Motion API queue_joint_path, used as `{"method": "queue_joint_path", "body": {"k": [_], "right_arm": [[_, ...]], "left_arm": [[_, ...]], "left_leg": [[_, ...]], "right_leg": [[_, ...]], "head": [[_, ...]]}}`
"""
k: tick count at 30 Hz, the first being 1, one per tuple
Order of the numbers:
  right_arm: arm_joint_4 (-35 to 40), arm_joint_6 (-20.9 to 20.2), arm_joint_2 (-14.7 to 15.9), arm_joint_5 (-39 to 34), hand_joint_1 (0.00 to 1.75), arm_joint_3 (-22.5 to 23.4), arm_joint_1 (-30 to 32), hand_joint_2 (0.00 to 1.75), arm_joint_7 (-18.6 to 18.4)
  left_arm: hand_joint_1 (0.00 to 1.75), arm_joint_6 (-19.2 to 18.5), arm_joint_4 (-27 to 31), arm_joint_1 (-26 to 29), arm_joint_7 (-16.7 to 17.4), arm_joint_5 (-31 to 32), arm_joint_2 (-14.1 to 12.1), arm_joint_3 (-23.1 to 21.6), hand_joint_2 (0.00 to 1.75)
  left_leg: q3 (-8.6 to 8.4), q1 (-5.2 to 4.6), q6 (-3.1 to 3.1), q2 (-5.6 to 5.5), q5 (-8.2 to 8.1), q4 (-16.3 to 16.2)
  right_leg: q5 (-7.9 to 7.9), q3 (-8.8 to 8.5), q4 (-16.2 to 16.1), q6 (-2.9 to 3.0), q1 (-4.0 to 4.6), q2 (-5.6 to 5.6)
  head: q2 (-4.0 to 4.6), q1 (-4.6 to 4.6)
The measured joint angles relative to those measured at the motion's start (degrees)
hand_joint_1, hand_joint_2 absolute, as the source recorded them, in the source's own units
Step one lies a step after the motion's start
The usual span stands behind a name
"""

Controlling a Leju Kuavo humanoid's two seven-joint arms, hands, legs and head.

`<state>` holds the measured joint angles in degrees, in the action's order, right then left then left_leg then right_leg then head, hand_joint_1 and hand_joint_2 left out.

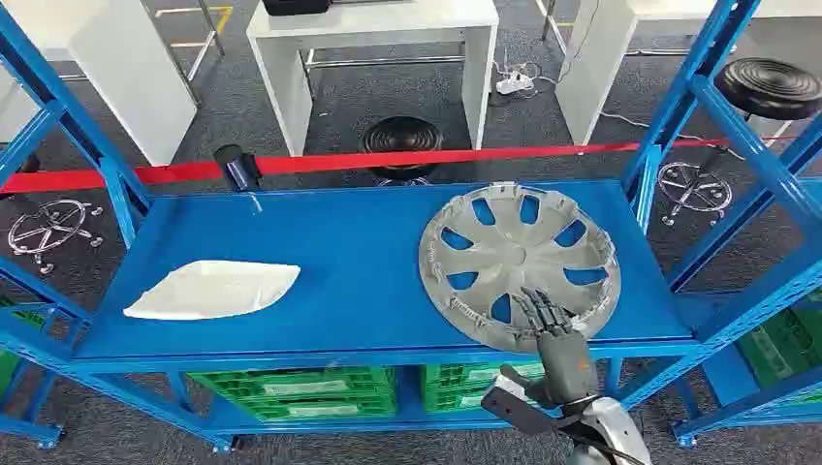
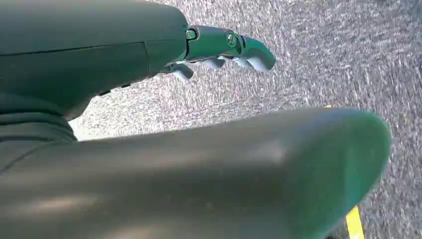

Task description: Take the parts from the cabinet and place them on the table.

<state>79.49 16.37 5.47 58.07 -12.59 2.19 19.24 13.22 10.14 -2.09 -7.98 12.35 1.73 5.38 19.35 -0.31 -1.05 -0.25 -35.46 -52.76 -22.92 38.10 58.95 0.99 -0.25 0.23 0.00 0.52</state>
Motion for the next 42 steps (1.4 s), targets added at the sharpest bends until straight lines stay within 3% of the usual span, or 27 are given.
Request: {"method": "queue_joint_path", "body": {"k": [5,12,21,26,27,28,32,37,42], "right_arm": [[-0.02,-3.77,0.96,0.94,0.00,-0.20,-0.25,1.75,-0.15],[-0.42,-4.82,1.38,4.55,0.00,-0.55,-0.94,1.75,-1.71],[-7.32,1.49,0.85,12.28,0.00,-1.99,-5.28,1.75,-6.05],[-10.71,2.02,0.44,13.55,0.00,-2.64,-7.29,1.75,-6.82],[-11.37,2.13,0.39,13.84,1.17,-2.82,-7.65,1.75,-7.04],[-11.96,2.30,0.35,13.94,1.75,-2.95,-8.05,1.75,-7.08],[-13.49,3.39,0.24,13.70,1.75,-3.39,-8.36,1.75,-6.75],[-13.75,3.85,0.24,9.35,1.75,-3.26,-8.09,1.75,-3.69],[-11.34,1.07,0.35,2.95,1.75,-2.40,-6.76,1.75,-0.15]], "left_arm": [[0.00,-0.09,0.00,-0.01,-0.39,0.29,0.02,0.04,0.00],[0.00,-0.09,0.00,0.00,-0.87,0.31,0.02,0.13,0.00],[0.00,-0.09,0.00,-0.03,-0.87,0.65,0.22,0.15,0.00],[0.00,-0.09,0.00,-0.03,-0.66,0.85,0.44,0.24,0.00],[0.00,-0.09,0.00,-0.03,-0.66,0.85,0.44,0.31,0.00],[0.00,-0.09,0.00,-0.03,-0.66,0.87,0.44,0.46,0.00],[0.00,-0.09,0.00,-0.03,-0.61,0.90,0.44,0.57,0.00],[0.00,-0.09,0.00,-0.01,-0.59,1.05,0.44,0.59,0.00],[0.00,-0.11,0.00,0.00,-0.66,1.40,0.39,0.63,0.00]], "left_leg": [[0.00,0.00,0.00,0.00,0.00,0.00],[-0.01,0.00,0.00,0.00,0.00,0.00],[-0.01,0.00,0.01,0.00,0.01,0.00],[-0.01,0.00,0.01,-0.01,0.02,0.00],[-0.01,0.00,0.01,-0.01,0.02,0.00],[-0.03,0.01,0.01,0.01,0.02,0.00],[-0.10,0.04,0.03,0.12,0.00,0.00],[-0.12,0.03,0.13,0.27,0.01,0.00],[-0.14,0.00,0.14,0.31,0.11,0.00]], "right_leg": [[0.01,-0.01,-0.01,-0.01,0.00,0.00],[0.01,-0.01,-0.01,-0.02,-0.01,0.00],[0.04,-0.04,-0.01,-0.06,-0.02,0.00],[0.04,-0.04,0.00,-0.06,-0.01,0.00],[0.04,-0.04,-0.01,-0.06,-0.01,0.00],[0.04,-0.04,-0.01,-0.06,-0.01,0.02],[0.08,-0.11,-0.05,-0.10,-0.04,0.13],[0.30,-0.22,-0.27,-0.22,-0.04,0.18],[0.45,-0.27,-0.34,-0.22,-0.03,0.24]], "head": [[0.00,0.00],[0.00,0.00],[0.00,0.00],[0.00,0.00],[0.00,0.00],[0.00,0.00],[0.00,0.00],[0.00,0.00],[0.00,0.00]]}}
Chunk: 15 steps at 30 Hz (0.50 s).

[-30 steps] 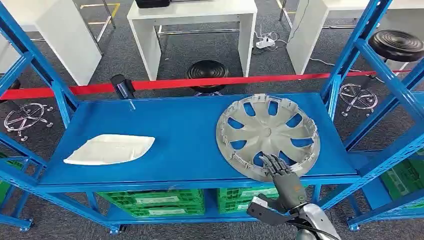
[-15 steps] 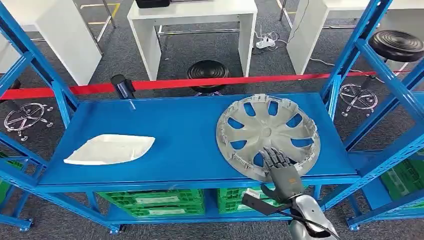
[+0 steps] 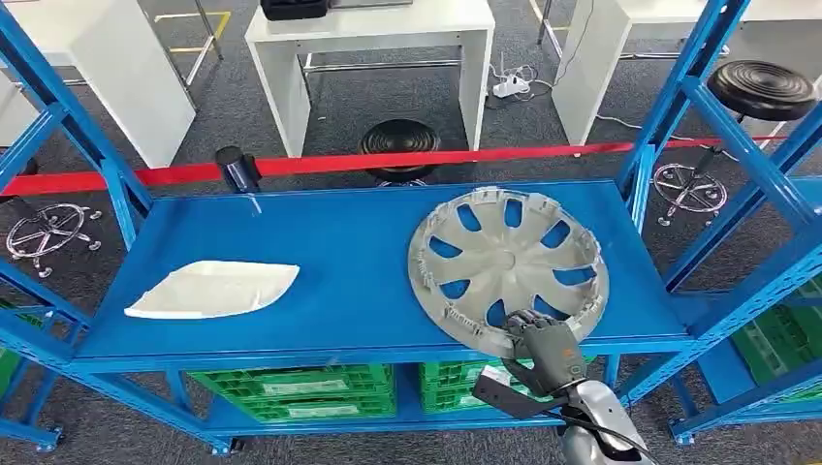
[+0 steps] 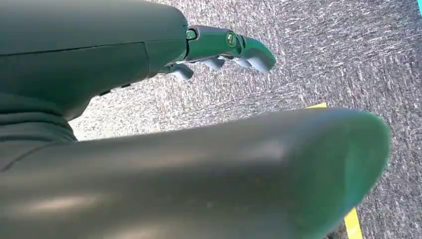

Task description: Take the parts from the cabinet and place them on the table.

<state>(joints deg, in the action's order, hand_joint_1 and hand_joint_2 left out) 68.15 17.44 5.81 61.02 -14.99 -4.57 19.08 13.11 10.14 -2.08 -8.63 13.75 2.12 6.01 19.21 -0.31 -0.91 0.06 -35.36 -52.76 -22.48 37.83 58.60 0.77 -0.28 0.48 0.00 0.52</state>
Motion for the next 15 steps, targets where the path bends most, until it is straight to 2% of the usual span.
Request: {"method": "queue_joint_path", "body": {"k": [5,9,15], "right_arm": [[7.05,-5.02,0.31,-6.22,1.75,1.51,2.24,1.75,3.79],[13.73,-7.39,0.31,-13.36,1.75,2.78,4.20,1.75,8.70],[23.33,-9.61,-0.81,-28.49,1.75,5.11,7.15,1.75,14.70]], "left_arm": [[0.00,-0.02,0.00,0.10,-0.15,0.33,-0.07,0.48,0.00],[0.00,-0.07,0.00,0.10,-0.20,0.90,-0.09,0.96,0.00],[0.00,-0.07,0.00,0.07,-0.76,1.51,-0.07,1.33,0.00]], "left_leg": [[0.00,0.01,-0.05,-0.01,0.05,0.00],[0.00,0.02,-0.05,-0.02,0.04,0.00],[0.02,0.01,-0.03,-0.05,0.03,0.00]], "right_leg": [[0.01,0.01,0.01,0.01,0.04,0.01],[-0.01,0.01,0.01,0.02,0.07,0.01],[-0.04,0.00,0.00,-0.01,0.03,-0.02]], "head": [[0.00,0.00],[0.00,0.00],[0.00,0.00]]}}
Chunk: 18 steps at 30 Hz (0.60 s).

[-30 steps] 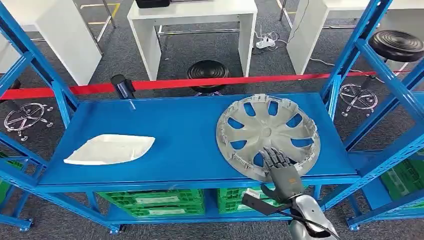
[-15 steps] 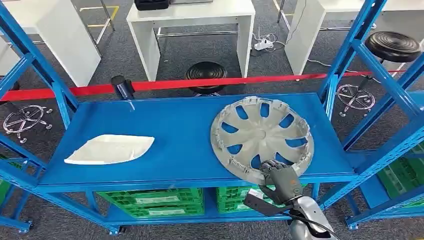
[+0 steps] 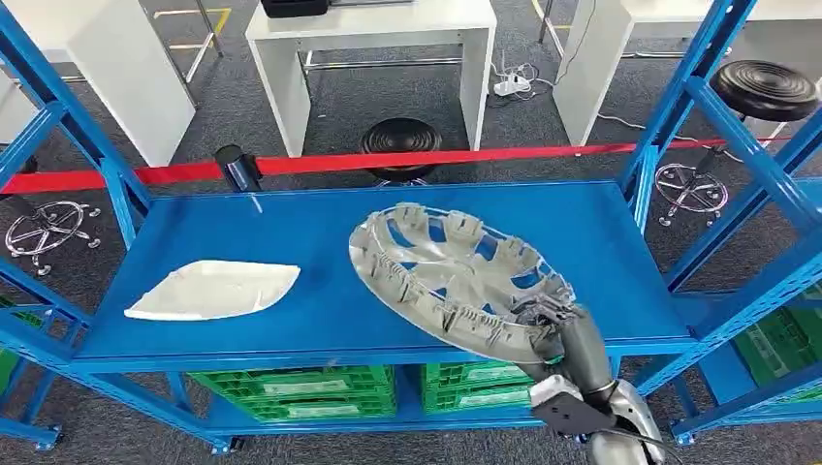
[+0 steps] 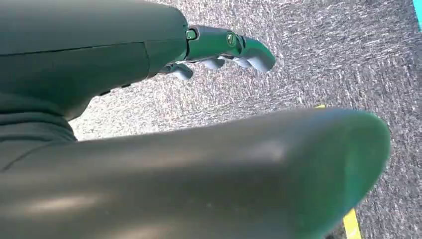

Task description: Take the parts from the cabinet and place them on the table.

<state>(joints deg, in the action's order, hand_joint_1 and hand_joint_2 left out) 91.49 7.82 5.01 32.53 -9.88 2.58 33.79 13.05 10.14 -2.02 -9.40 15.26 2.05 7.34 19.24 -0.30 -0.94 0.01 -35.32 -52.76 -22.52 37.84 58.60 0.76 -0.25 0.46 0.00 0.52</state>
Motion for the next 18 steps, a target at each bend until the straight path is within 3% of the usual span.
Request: {"method": "queue_joint_path", "body": {"k": [6,15,16,18], "right_arm": [[3.53,-0.11,-1.71,-9.28,1.75,1.79,1.13,1.75,3.09],[3.72,-10.06,-2.93,-27.34,1.75,3.65,1.44,1.75,3.02],[3.72,-11.53,-2.95,-29.11,1.75,3.78,1.44,1.75,2.87],[3.63,-14.04,-2.95,-31.90,1.75,4.05,1.44,1.75,2.41]], "left_arm": [[0.00,-0.77,0.00,-0.02,-1.51,0.13,0.00,0.09,0.00],[0.00,-0.31,0.00,0.00,-4.39,0.57,0.02,0.44,0.00],[0.00,-0.24,0.00,0.00,-4.44,0.61,0.04,0.44,1.75],[0.00,-0.17,0.00,0.01,-4.53,0.74,0.07,0.44,1.75]], "left_leg": [[0.00,-0.01,0.02,0.00,-0.01,0.00],[0.03,0.00,0.02,-0.01,-0.02,0.00],[0.03,0.00,0.02,-0.01,-0.02,0.00],[0.03,0.01,0.02,-0.01,-0.02,0.00]], "right_leg": [[-0.01,0.00,-0.01,-0.02,-0.02,0.00],[-0.03,0.00,-0.01,-0.04,-0.01,0.00],[-0.03,0.00,-0.01,-0.04,-0.01,-0.01],[-0.03,0.00,-0.01,-0.04,-0.02,-0.01]], "head": [[0.00,0.00],[0.00,0.00],[0.00,0.00],[0.00,0.00]]}}
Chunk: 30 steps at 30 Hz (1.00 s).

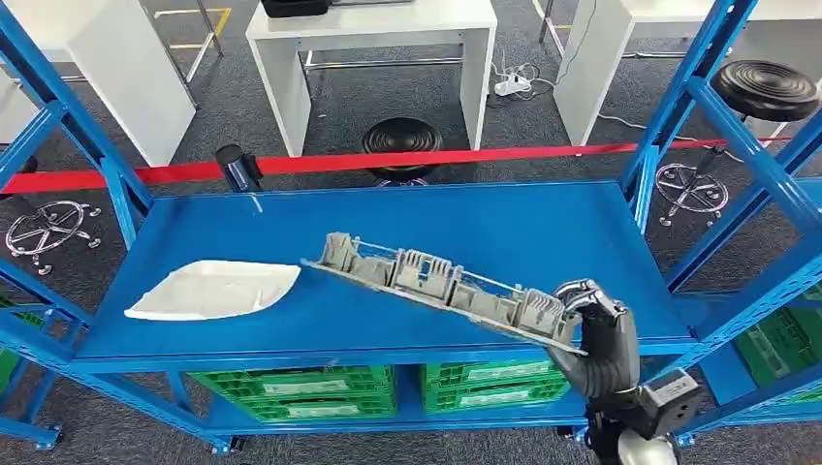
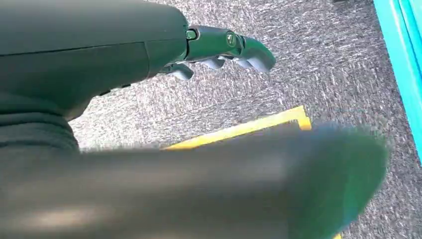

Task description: Take the parts from the cabinet and place them on the table.

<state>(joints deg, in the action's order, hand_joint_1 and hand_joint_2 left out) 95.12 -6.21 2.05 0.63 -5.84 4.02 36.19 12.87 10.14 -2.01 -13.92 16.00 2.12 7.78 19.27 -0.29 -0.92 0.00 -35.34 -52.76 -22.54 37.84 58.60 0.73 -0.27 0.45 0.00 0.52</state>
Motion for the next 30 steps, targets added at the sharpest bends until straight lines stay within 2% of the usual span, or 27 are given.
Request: {"method": "queue_joint_path", "body": {"k": [6,10,16,21,23,24,25,26,28,29,30], "right_arm": [[-0.39,-6.39,0.00,-5.54,1.75,0.09,0.07,1.75,-1.20],[-0.39,-12.45,0.04,-5.33,1.75,-0.22,0.90,1.75,1.53],[-0.39,-13.31,0.09,0.31,1.75,-2.27,2.00,1.75,2.78],[-0.48,-13.55,0.09,2.04,1.75,-3.61,1.54,1.75,3.00],[-0.63,-13.48,0.09,2.50,1.75,-4.18,1.08,1.75,3.00],[-0.61,-13.46,0.09,2.58,1.75,-4.26,0.84,1.75,3.02],[-0.70,-13.44,0.11,2.63,1.75,-4.28,0.75,1.75,3.00],[-0.79,-13.44,0.11,2.63,1.75,-4.30,0.48,1.75,3.08],[-1.20,-13.46,0.11,2.63,1.75,-4.31,0.19,1.75,3.10],[-1.53,-13.48,0.11,2.65,1.75,-4.31,0.11,1.75,3.08],[-1.90,-13.48,0.15,2.72,1.75,-4.31,-0.04,1.75,3.02]], "left_arm": [[0.00,1.14,0.00,0.01,-0.50,0.87,0.02,0.00,1.75],[0.00,1.79,0.00,-0.05,0.33,0.98,0.02,0.00,1.75],[0.00,3.95,0.02,-0.04,-0.04,1.66,0.20,0.00,1.75],[0.00,3.85,0.00,-0.01,-0.55,1.51,0.20,0.07,1.75],[0.00,3.61,0.00,-0.04,-0.57,1.46,0.17,0.26,1.75],[0.00,3.54,0.02,-0.13,-0.57,1.46,0.28,0.46,1.75],[0.00,3.30,0.02,-0.13,-0.57,1.46,0.48,0.55,1.75],[0.00,2.87,0.02,-0.12,-0.55,1.46,0.48,0.57,1.75],[0.00,2.18,0.00,0.03,-0.44,1.09,0.44,0.66,1.75],[0.00,2.19,0.00,0.06,-0.33,0.92,0.44,0.74,1.75],[0.00,2.16,0.00,0.05,-0.20,0.90,0.44,0.87,1.75]], "left_leg": [[0.00,0.00,0.00,0.00,0.00,0.00],[0.00,0.00,0.00,0.00,-0.01,0.00],[0.00,-0.20,0.17,0.01,-0.04,-0.07],[0.22,-0.70,0.80,0.02,0.13,-0.41],[0.47,-0.91,1.43,0.01,0.68,-0.27],[0.33,-0.24,1.82,-0.08,1.76,0.78],[0.12,-0.09,1.90,0.07,2.19,1.13],[0.31,0.09,2.06,0.05,2.39,1.28],[0.45,0.15,2.13,0.22,2.38,1.24],[0.42,0.16,2.14,0.26,2.27,1.19],[0.30,0.26,2.02,0.23,2.12,1.13]], "right_leg": [[0.00,0.00,0.00,0.00,0.00,0.00],[-0.02,0.00,0.00,-0.01,0.01,0.00],[0.13,0.00,-0.12,-0.22,-0.24,-0.01],[0.60,-0.01,-0.27,-0.93,-0.77,-0.01],[1.35,-0.22,-1.01,-1.48,-0.94,-0.01],[1.51,-0.04,-1.20,-1.78,-0.43,0.01],[1.08,0.32,-0.63,-1.93,-0.44,-0.18],[-0.56,1.65,1.82,-2.03,-0.37,-0.21],[-4.55,6.01,11.11,-2.34,-0.60,-0.21],[-5.59,8.10,15.36,-2.52,-0.74,-0.21],[-5.15,8.81,16.41,-2.60,-0.84,-0.22]], "head": [[0.00,0.00],[0.00,0.00],[0.00,0.00],[0.00,0.00],[0.00,0.04],[0.00,0.11],[0.00,-0.02],[0.00,-0.35],[0.00,-0.68],[0.00,-0.70],[0.00,-0.72]]}}
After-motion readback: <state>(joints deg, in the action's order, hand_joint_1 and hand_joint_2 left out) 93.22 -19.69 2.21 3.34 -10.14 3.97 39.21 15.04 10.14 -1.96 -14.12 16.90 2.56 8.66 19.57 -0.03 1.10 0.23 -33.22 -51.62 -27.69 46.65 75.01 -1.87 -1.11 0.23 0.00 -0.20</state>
